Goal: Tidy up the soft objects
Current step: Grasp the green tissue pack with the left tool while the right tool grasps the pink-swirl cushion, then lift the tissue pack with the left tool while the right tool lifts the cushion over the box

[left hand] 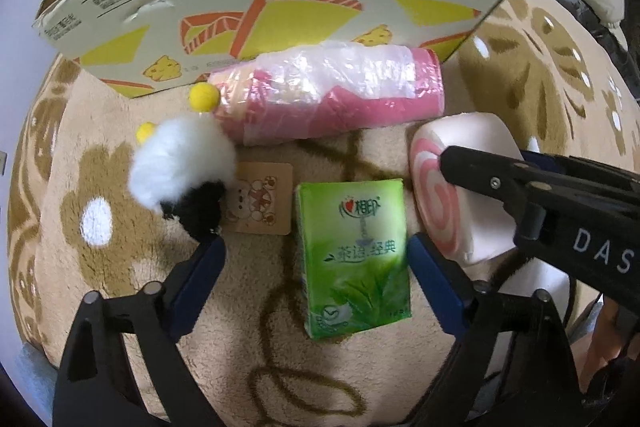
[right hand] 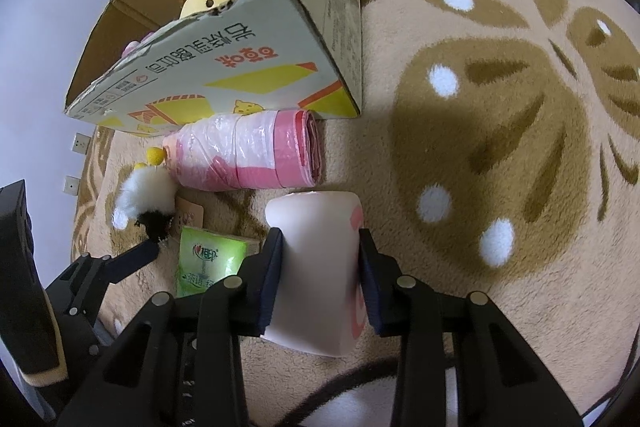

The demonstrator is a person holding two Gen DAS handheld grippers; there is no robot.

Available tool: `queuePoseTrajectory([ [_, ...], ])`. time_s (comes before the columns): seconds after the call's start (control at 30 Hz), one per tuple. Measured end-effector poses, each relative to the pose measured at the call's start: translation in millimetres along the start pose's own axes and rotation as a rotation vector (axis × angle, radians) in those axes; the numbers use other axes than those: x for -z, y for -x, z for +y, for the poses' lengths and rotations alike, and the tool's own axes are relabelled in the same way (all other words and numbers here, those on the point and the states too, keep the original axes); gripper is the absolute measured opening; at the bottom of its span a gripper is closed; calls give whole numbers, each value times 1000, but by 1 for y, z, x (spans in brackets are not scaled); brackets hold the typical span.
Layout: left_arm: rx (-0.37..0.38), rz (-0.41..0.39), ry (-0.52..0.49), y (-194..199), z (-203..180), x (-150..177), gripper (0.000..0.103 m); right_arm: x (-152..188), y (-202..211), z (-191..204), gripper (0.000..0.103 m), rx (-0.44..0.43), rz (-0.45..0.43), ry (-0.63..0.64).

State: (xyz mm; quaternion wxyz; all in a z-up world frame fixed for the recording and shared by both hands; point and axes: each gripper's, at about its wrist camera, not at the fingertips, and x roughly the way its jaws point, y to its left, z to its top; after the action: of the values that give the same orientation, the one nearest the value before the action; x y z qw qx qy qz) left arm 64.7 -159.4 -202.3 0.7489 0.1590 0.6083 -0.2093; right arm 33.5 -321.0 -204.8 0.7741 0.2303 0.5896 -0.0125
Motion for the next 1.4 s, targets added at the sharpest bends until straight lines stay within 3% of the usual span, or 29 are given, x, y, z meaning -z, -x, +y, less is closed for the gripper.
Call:
queuePoseTrajectory([
  [0.1,-11,-11,-17,2,-4,3,84,0,0,-1,38,1,0,-1],
  [0.37,49,8,-4,2,-19,13,53,2,1,4,38,1,-7,3],
  [0.67,-3,-50,15,22,-15,26,52,5,15,1,38,3,-61,6],
  [0.97,-104,-231,89,83,15,42,52,11,48,8,37,-16,-176,39],
  [1.23,-142,-373,116,136,49,20,52,10,84,20,37,0,-294,73],
  [1.4,-147,-421,110,161,61,6,52,7,102,35,37,14,-359,100],
])
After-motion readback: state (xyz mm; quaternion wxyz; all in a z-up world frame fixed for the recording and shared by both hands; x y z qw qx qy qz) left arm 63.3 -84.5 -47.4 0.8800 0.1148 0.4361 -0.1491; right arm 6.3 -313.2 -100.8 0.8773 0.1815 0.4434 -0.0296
